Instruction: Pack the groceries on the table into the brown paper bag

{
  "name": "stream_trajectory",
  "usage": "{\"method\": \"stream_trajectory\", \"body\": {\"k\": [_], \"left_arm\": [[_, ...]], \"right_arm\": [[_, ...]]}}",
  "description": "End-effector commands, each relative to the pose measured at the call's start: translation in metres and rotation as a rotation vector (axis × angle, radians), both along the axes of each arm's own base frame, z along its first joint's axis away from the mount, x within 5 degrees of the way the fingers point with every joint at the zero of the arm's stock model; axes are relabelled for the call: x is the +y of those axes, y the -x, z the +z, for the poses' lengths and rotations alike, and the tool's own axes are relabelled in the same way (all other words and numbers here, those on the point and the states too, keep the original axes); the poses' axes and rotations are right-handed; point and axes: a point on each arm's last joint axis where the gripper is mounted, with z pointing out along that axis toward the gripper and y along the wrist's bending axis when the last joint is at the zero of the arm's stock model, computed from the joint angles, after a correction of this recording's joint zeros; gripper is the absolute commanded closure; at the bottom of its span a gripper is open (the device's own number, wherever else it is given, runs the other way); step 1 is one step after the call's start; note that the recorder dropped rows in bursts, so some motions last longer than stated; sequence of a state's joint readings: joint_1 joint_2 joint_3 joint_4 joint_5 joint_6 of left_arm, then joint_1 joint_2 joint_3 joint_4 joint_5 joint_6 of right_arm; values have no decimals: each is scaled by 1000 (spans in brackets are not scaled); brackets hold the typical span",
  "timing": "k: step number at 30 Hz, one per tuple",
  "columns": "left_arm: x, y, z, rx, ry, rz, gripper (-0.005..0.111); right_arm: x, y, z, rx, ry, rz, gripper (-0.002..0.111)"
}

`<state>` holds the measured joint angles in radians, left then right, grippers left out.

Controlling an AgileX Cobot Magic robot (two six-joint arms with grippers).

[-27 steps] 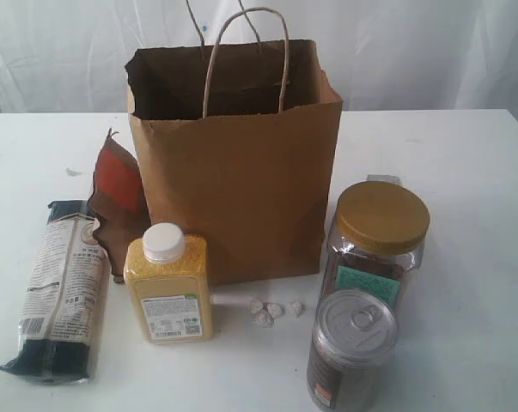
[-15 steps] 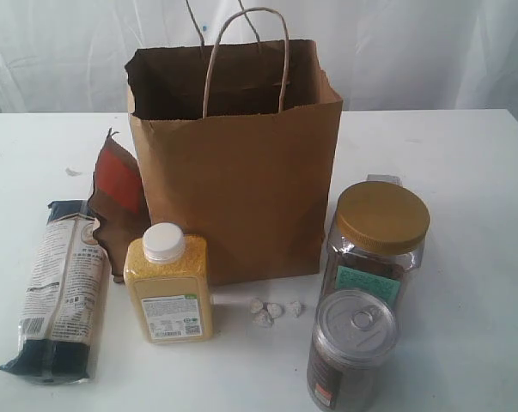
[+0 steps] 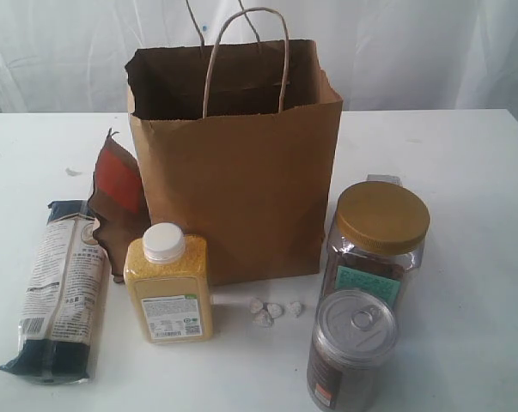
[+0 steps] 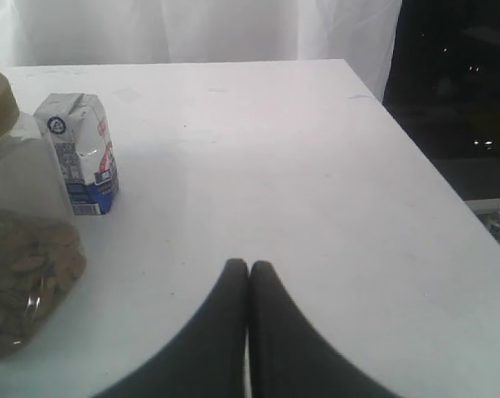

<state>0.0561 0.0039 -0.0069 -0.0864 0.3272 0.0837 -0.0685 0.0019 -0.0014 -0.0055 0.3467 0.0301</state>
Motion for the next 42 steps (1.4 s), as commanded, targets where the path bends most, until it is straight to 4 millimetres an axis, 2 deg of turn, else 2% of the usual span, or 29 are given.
{"method": "stream_trajectory", "body": {"k": [1,6,12,16,24,32,34,42], "left_arm": [[0,0,-3,9,4,-1,107],[0,0,-3,9,4,-1,107],[0,0,-3,9,4,-1,107],[0,0,-3,9,4,-1,107],[0,0,-3,9,4,-1,107],[0,0,-3,9,4,-1,107],[0,0,-3,9,4,-1,107],[0,0,-3,9,4,-1,107]], "right_arm": [[-1,0,1,-8,53,6,108],[-2,-1,3,-28,169,15,108],[-2,-2,11,-115,188,17,108],[-1,-3,23,-249,201,17,108],[3,4,59,-648,230,13,108],[3,9,68,-762,223,10,108],[3,8,67,-751,169,16,108],[-2,2,52,-601,-310,-9,108]]}}
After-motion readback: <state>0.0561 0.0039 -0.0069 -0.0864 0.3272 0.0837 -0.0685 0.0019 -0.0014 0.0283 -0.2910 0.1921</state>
